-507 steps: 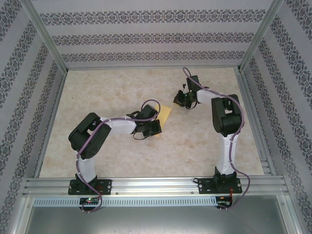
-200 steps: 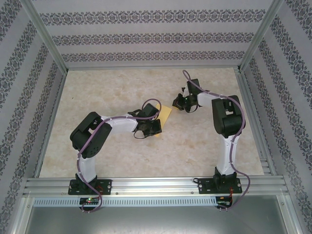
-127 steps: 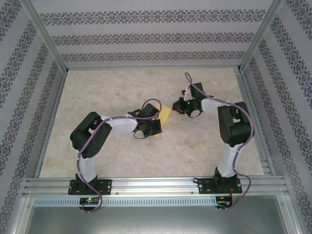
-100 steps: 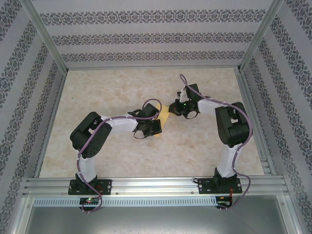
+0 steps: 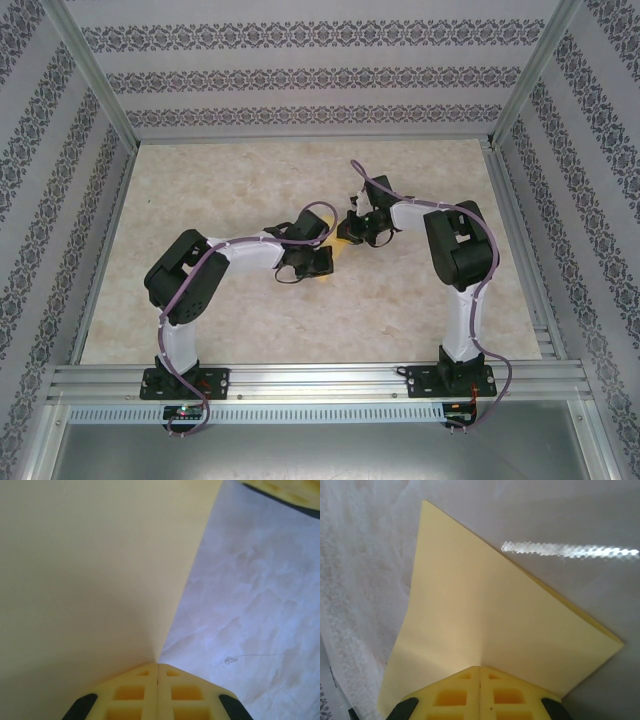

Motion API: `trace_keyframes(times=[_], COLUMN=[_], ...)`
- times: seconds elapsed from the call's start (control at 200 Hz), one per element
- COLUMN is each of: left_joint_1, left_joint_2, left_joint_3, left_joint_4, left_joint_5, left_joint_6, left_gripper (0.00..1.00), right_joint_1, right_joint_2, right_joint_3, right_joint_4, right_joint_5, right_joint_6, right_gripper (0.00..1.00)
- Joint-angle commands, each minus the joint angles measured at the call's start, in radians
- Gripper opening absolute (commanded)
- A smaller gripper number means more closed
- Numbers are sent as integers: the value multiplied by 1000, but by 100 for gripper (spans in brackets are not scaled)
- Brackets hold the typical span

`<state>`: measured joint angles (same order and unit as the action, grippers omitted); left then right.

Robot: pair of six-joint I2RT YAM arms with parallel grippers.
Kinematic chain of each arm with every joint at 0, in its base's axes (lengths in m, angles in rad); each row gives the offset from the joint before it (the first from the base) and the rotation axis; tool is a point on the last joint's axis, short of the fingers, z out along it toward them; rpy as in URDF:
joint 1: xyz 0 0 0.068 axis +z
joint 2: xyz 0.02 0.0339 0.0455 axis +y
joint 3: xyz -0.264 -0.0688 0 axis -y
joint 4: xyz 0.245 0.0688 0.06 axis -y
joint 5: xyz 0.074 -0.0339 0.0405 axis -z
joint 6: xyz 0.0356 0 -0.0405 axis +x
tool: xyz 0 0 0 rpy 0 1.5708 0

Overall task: Fold a paper plane with a square sheet of paper (pick it up from the middle)
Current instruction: First fold in half a square sheet of paper at the center of the table.

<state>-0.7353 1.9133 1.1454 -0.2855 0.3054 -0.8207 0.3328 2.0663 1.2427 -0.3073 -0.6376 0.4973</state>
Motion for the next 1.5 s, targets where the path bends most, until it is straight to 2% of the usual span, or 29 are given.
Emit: trace_keyframes(times=[0.0, 0.21, 0.41, 0.624, 0.869, 1.174, 1.494], left_joint_1=[8, 41, 57, 66, 66, 47, 28], left_joint_2=[-33, 46, 107, 113, 88, 4, -55], left_joint_3=[31, 63, 114, 77, -47, -130, -248], left_joint_4=[21, 113, 104, 150, 208, 136, 153], left_joint_5=[23, 107, 106, 104, 150, 183, 157], left_joint_6=[78, 115, 135, 110, 74, 138, 122], left_gripper=[2, 2, 2, 1, 1, 0, 0], right_joint_1=[-6, -6, -7, -7, -9, -12, -13], right_joint_2=[32, 38, 41, 44, 52, 66, 76], right_joint_3=[12, 23, 20, 5, 9, 17, 21], right_joint_4=[-49, -69, -73, -76, -98, -133, -144], right_joint_5=[26, 18, 8, 11, 36, 78, 93], right_joint_6=[-43, -55, -56, -57, -58, -62, -67], right_gripper=[1, 1, 1, 1, 1, 1, 1])
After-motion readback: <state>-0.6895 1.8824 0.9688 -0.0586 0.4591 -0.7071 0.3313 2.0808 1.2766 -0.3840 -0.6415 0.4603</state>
